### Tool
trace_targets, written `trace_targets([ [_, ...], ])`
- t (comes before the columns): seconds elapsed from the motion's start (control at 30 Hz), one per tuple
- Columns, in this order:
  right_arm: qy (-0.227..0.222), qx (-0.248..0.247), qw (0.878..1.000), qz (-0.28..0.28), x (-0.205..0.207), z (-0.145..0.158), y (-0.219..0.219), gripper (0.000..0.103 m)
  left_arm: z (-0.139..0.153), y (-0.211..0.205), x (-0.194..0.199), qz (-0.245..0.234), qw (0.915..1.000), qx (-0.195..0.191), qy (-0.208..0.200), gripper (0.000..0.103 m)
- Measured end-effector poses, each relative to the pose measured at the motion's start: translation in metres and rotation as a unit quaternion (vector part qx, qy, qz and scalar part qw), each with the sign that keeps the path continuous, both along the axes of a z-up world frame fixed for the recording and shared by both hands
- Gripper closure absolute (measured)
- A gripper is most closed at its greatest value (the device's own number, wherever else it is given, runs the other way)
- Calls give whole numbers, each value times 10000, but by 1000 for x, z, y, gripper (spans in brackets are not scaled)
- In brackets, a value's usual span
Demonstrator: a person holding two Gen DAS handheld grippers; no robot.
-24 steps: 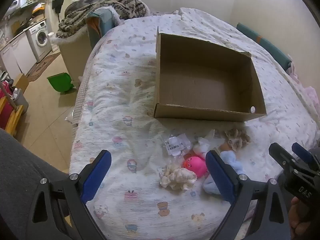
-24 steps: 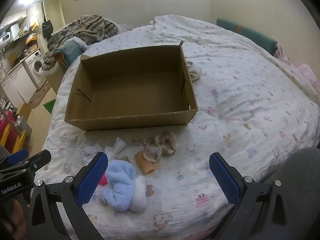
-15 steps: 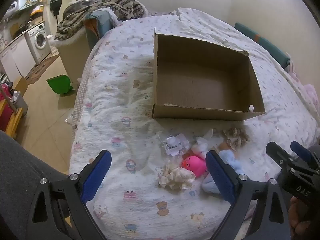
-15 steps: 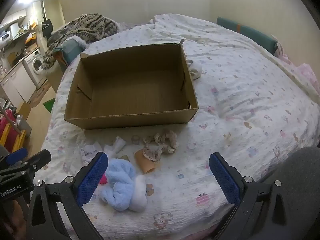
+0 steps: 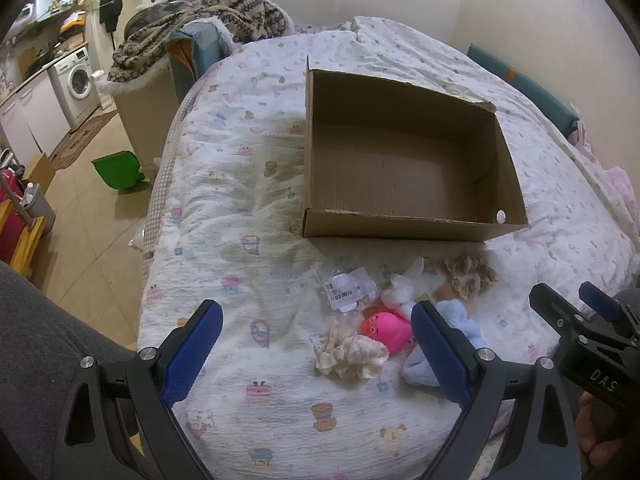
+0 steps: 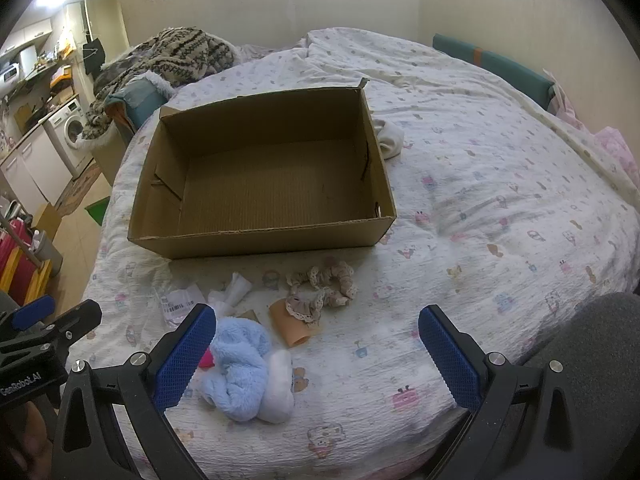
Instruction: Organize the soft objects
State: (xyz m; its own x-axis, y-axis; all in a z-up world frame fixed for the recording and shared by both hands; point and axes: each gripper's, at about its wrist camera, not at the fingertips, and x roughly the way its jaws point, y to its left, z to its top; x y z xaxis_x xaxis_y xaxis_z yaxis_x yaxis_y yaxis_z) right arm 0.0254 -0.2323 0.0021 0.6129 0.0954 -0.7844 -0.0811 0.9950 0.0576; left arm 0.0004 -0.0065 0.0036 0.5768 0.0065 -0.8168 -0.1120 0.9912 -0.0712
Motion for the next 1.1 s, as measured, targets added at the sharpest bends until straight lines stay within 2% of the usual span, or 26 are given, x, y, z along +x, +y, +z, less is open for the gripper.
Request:
trace_targets([
  [1.1,8,-7,10000,-21,0,0,-1,0,-2,1,0,35,10000,5,15,8],
])
